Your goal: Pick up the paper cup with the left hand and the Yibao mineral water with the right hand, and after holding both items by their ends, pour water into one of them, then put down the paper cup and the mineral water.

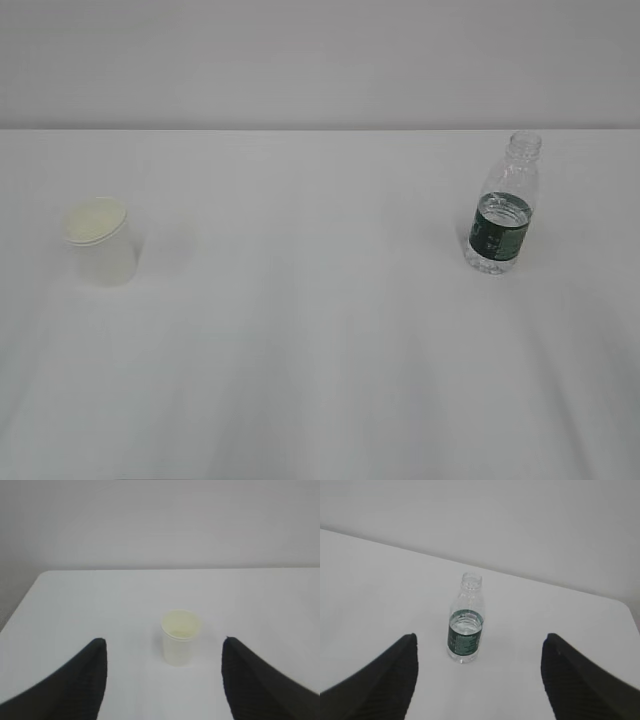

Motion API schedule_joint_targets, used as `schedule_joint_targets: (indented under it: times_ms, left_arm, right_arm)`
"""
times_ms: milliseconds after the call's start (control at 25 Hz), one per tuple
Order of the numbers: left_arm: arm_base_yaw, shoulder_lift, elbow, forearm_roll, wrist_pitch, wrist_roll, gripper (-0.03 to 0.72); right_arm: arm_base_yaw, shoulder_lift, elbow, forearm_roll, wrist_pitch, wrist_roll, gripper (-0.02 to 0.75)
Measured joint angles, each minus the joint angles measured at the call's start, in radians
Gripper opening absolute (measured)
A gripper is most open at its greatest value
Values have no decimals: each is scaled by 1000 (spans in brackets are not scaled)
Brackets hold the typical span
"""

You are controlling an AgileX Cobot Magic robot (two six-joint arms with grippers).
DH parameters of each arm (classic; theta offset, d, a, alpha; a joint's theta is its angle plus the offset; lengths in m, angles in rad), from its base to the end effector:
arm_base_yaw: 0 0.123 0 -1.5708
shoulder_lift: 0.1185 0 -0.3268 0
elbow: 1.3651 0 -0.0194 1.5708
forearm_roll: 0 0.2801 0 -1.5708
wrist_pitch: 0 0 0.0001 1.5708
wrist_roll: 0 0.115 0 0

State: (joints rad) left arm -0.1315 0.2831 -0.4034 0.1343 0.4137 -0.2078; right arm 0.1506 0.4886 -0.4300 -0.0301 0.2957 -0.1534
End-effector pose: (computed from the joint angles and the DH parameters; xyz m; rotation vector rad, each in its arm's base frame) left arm 0.0819 -0.0046 0.3042 0.0026 1.7747 -0.1086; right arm 0.1207 0.0173 0.3064 -0.2983 1.8135 -0.0302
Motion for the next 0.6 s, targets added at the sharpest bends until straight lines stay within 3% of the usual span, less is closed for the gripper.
schedule_joint_targets:
  times_ms: [280,600]
  left_arm:
    - [-121,-162,-2,-24,232,28,502]
    - [-134,-194,-137,-103,421,149,491]
  right_arm:
    - [0,-174,-32,-2,200,0,582]
    - [0,-367,-124,-34,533,70,581]
